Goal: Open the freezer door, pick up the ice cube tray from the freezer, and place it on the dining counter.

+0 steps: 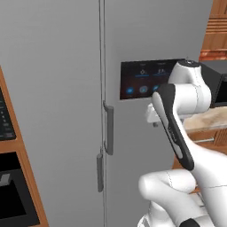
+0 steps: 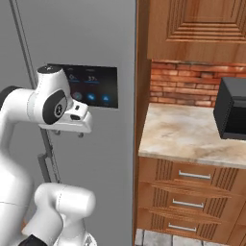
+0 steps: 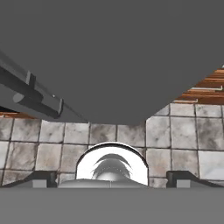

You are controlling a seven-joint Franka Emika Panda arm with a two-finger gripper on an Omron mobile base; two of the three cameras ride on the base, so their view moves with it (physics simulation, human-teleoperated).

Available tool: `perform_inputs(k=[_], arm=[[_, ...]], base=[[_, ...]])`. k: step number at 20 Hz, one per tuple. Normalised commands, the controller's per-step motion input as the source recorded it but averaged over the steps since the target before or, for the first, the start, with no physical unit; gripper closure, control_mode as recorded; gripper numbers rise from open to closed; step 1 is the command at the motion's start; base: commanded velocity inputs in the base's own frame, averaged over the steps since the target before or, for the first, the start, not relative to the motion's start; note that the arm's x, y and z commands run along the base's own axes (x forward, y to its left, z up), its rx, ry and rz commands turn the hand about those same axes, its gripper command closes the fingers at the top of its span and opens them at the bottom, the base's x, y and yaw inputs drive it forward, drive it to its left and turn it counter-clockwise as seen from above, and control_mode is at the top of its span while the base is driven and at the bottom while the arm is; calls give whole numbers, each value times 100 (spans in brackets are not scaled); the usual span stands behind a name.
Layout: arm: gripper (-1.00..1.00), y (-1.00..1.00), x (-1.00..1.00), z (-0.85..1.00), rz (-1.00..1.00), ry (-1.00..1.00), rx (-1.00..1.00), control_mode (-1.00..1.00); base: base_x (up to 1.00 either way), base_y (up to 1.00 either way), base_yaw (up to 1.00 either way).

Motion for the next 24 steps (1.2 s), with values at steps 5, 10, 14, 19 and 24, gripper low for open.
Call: perform_inputs(k=[5, 10, 14, 19, 24], arm=[[-100, 21, -22, -2, 0, -2, 0, -100], [-100, 100, -93, -8, 0, -21, -6, -100], [-100, 100, -37, -22, -8, -38, -2, -100], [-100, 100, -2, -52, -19, -50, 0, -100], [-100, 65, 5, -59, -18, -47, 9, -100]], base=[[0, 0, 0], [0, 0, 0], [0, 0, 0], [0, 0, 0], [0, 0, 0]])
